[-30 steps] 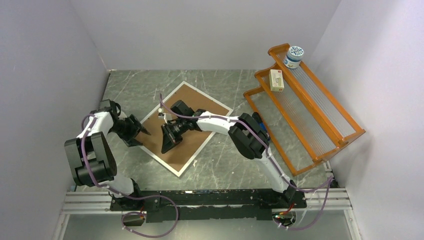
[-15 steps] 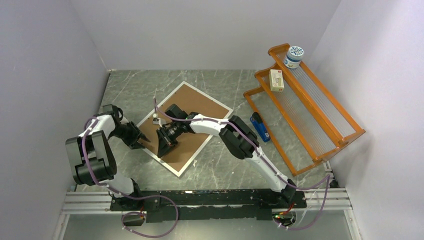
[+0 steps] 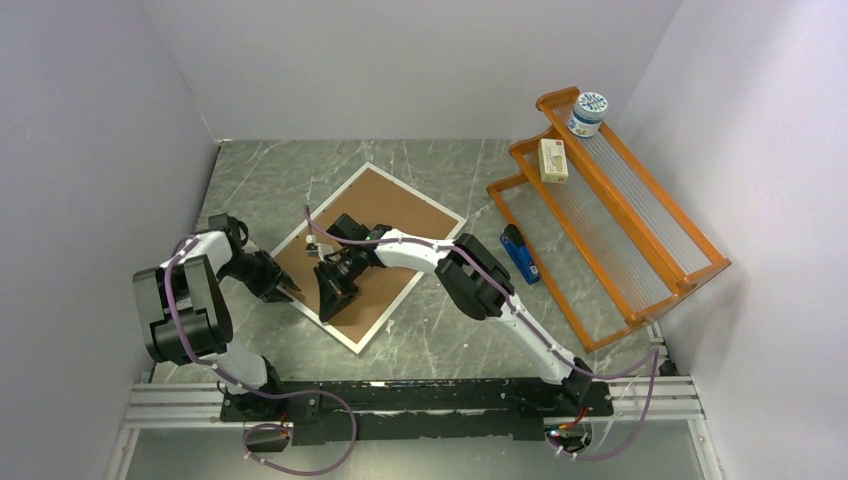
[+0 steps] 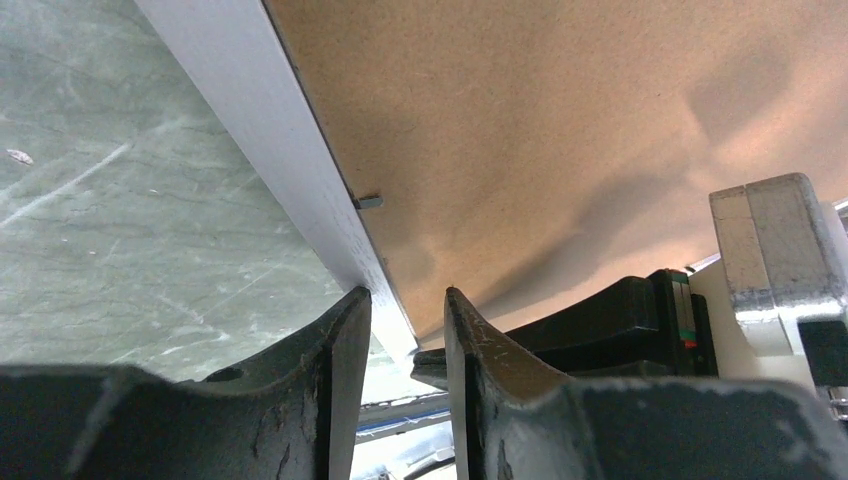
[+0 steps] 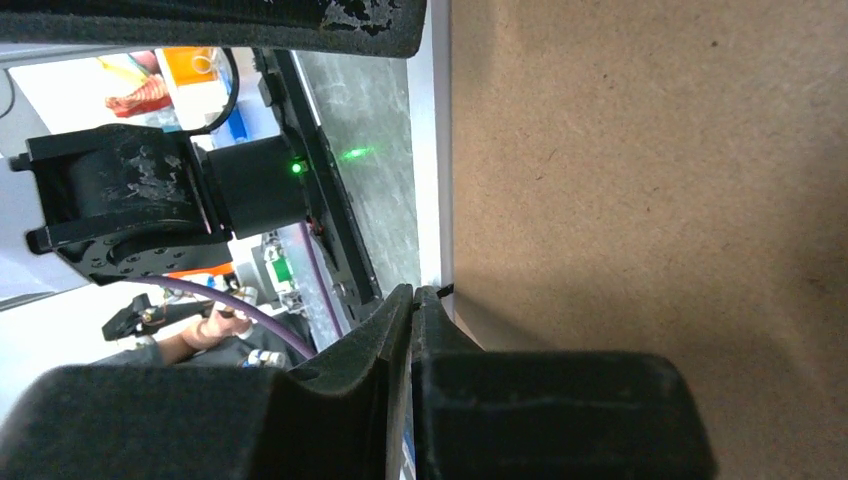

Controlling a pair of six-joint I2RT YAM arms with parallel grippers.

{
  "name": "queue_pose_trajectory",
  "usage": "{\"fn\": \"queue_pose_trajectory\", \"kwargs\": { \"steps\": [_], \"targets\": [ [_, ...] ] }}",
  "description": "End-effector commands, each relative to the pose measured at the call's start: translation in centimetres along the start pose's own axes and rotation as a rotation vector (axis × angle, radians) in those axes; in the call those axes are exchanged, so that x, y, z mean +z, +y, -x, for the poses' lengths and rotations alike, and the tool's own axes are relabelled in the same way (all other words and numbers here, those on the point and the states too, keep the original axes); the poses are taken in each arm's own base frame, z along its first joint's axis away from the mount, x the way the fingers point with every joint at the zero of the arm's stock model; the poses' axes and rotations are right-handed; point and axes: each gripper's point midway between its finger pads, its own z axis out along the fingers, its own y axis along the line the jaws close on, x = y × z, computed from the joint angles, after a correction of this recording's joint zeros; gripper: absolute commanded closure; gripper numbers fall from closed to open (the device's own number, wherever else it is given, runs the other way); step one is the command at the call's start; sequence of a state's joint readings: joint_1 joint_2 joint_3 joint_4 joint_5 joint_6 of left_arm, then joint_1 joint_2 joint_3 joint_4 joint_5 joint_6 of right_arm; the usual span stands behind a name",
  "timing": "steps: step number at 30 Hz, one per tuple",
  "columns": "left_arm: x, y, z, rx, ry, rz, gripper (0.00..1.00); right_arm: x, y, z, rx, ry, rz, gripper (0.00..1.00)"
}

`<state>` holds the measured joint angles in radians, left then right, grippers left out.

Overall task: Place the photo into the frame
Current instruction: Install the photo frame at the center of the board.

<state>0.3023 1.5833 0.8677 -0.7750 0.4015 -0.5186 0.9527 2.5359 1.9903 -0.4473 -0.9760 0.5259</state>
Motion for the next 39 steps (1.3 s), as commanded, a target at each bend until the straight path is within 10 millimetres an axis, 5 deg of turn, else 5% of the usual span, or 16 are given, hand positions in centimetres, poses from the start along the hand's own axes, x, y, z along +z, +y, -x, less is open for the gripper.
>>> {"fn": "queue_pose_trajectory", "kwargs": {
  "steps": [1,9,32,36,39],
  "targets": [
    [0.3,0.9,0.4,-0.02,-0.013,0.045,0.62,0.1,-2.1,0.9,-0.028,-0.041,-0.142,0.92],
    [0.3,1.5,0.4,-0.027,-0.009,0.082,0.65,-0.4,-7.2,1.0,0.037,-0.086,-0.318,0.93],
    [1.1,2.6,0.3,-0.043,0.038,0.145,0.69,-5.4,-16.3,-0.1,0.109,-0.122,-0.665,0.97],
    [1.1,2.4,0.5,-0.035,0.031,0.135,0.7,-6.2,-16.3,0.3,0.093,-0.144,-0.698,0.97],
    [0.5,1.4,1.0,-0.013,0.013,0.096,0.7,-7.9,-14.2,2.3,0.048,-0.209,-0.711,0.96]
  ]
}}
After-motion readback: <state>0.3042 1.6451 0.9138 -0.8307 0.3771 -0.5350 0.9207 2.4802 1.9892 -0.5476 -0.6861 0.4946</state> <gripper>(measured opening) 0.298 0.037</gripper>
